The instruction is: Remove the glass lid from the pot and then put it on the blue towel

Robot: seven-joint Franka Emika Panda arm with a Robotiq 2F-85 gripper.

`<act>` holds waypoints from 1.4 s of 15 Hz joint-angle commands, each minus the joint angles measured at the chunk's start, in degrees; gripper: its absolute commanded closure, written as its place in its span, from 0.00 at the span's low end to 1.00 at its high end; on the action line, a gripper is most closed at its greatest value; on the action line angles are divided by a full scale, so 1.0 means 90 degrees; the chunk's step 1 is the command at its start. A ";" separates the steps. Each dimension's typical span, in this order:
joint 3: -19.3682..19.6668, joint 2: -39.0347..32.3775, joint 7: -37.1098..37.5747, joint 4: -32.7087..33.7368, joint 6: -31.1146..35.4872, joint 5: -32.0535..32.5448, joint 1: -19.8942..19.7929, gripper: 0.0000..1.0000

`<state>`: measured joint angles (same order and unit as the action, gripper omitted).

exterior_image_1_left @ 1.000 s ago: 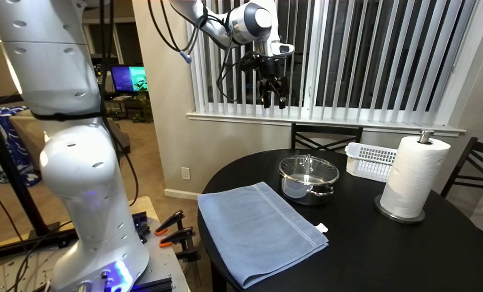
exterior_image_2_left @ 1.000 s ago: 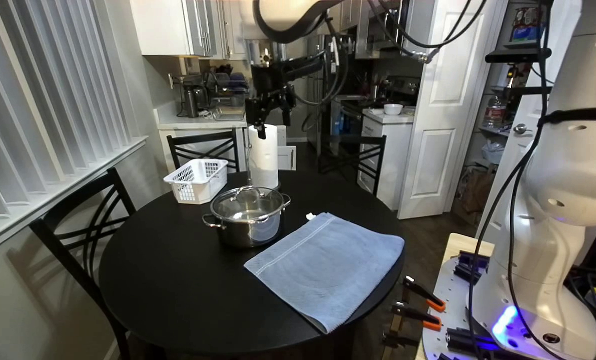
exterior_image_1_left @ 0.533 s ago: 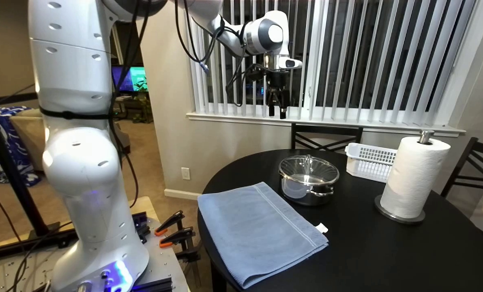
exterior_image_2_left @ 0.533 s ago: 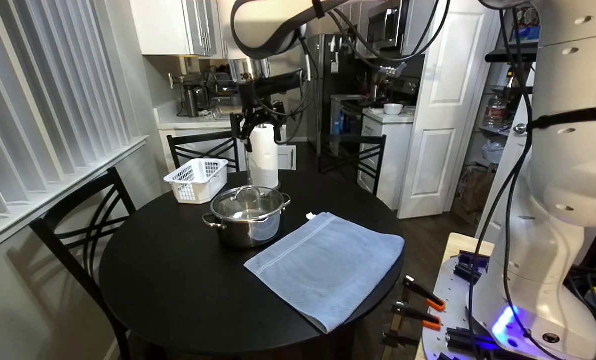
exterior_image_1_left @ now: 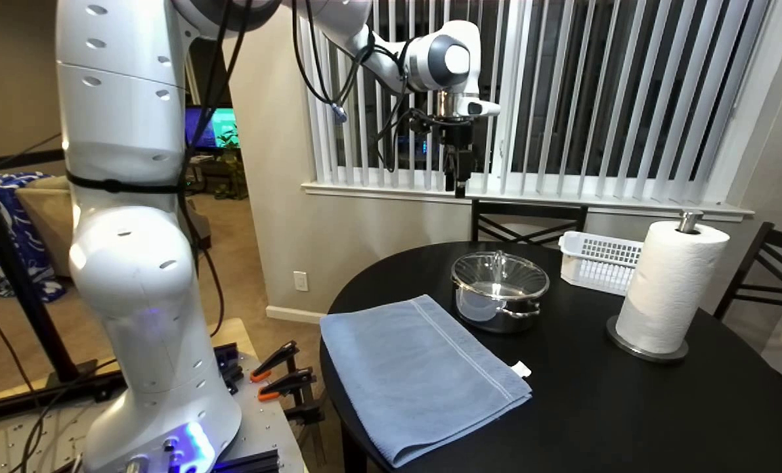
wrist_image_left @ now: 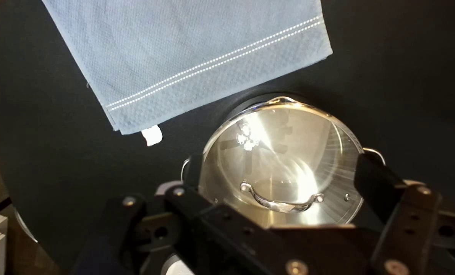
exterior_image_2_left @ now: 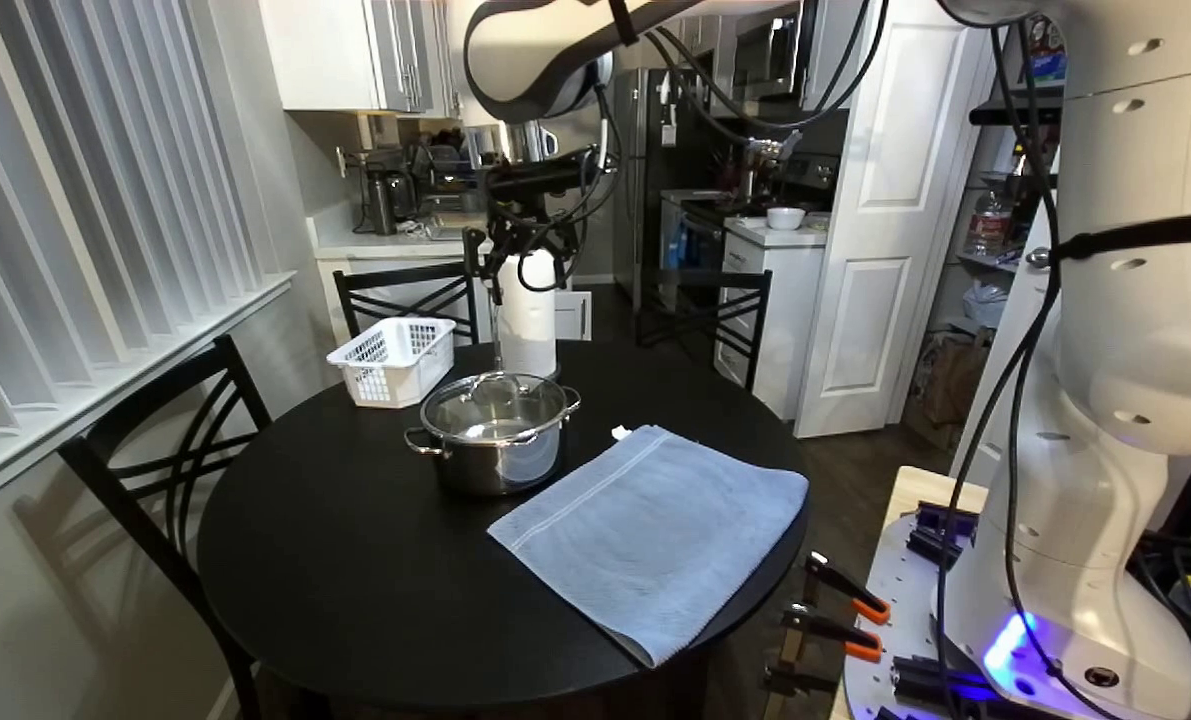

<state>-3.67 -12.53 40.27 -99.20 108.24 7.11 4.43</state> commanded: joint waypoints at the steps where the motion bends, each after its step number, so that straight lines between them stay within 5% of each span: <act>1: 0.0113 -0.0001 -0.0018 0.0014 -0.0014 -0.0026 0.0114 0.00; 3: 0.0115 -0.0001 -0.0017 0.0014 -0.0014 -0.0025 0.0127 0.00; 7: 0.0137 -0.0823 0.1798 0.0519 0.0577 -0.0333 0.0327 0.00; 14: 0.0426 -0.2786 0.3366 0.2406 0.0594 -0.1202 0.0329 0.00; 21: 0.0654 -0.2894 0.5125 0.2758 0.0888 -0.1861 0.0342 0.00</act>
<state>1.62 -39.42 79.40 -74.40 115.00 -7.27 6.91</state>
